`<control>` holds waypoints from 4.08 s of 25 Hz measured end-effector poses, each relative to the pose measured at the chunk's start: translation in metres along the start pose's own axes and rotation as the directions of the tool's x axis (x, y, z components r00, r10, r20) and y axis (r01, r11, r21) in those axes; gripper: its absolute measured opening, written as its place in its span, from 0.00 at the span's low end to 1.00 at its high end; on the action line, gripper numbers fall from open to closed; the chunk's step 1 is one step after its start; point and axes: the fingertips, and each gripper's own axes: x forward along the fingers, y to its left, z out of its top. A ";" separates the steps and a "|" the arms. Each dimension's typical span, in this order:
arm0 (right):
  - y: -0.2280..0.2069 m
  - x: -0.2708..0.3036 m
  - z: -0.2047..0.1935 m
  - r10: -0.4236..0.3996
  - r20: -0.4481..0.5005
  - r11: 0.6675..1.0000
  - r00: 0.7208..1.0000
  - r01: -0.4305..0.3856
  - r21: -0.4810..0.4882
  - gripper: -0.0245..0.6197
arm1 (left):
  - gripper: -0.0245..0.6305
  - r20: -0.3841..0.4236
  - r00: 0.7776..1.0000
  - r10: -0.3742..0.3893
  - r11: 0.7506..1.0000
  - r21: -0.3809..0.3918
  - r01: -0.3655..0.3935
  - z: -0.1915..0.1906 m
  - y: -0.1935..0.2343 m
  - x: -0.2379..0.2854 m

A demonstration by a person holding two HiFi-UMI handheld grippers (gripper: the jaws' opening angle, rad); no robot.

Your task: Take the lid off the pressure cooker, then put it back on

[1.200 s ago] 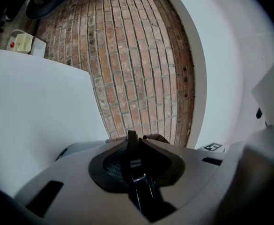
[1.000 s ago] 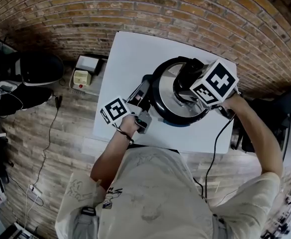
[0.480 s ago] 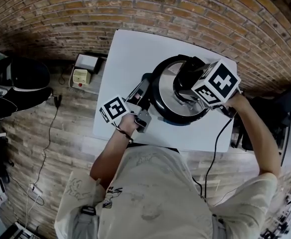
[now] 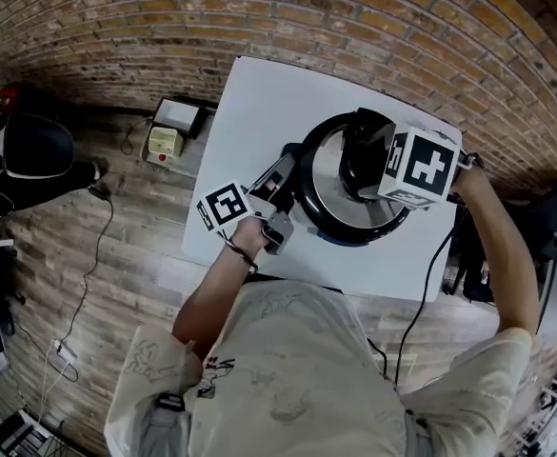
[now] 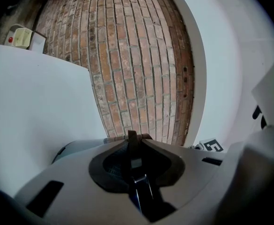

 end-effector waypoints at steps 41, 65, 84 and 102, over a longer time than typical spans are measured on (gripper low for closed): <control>0.005 -0.059 0.005 -0.277 0.673 0.961 0.685 0.199 0.193 0.66 | 0.33 0.140 0.967 0.213 0.720 0.646 -0.252 0.046 -0.034 -0.032; 0.019 -0.098 -0.152 -0.978 0.197 0.182 -0.060 0.194 0.964 0.64 | 0.33 0.337 0.937 0.088 0.107 0.932 -0.345 0.030 -0.107 -0.045; 0.026 -0.098 -0.160 -0.989 0.127 0.108 -0.081 0.211 0.972 0.06 | 0.06 0.358 0.928 0.101 0.064 0.929 -0.365 0.022 -0.116 -0.043; 0.027 -0.100 -0.159 -0.987 0.143 0.123 -0.077 0.223 0.967 0.06 | 0.06 0.356 0.933 0.056 0.053 0.932 -0.359 0.016 -0.128 -0.040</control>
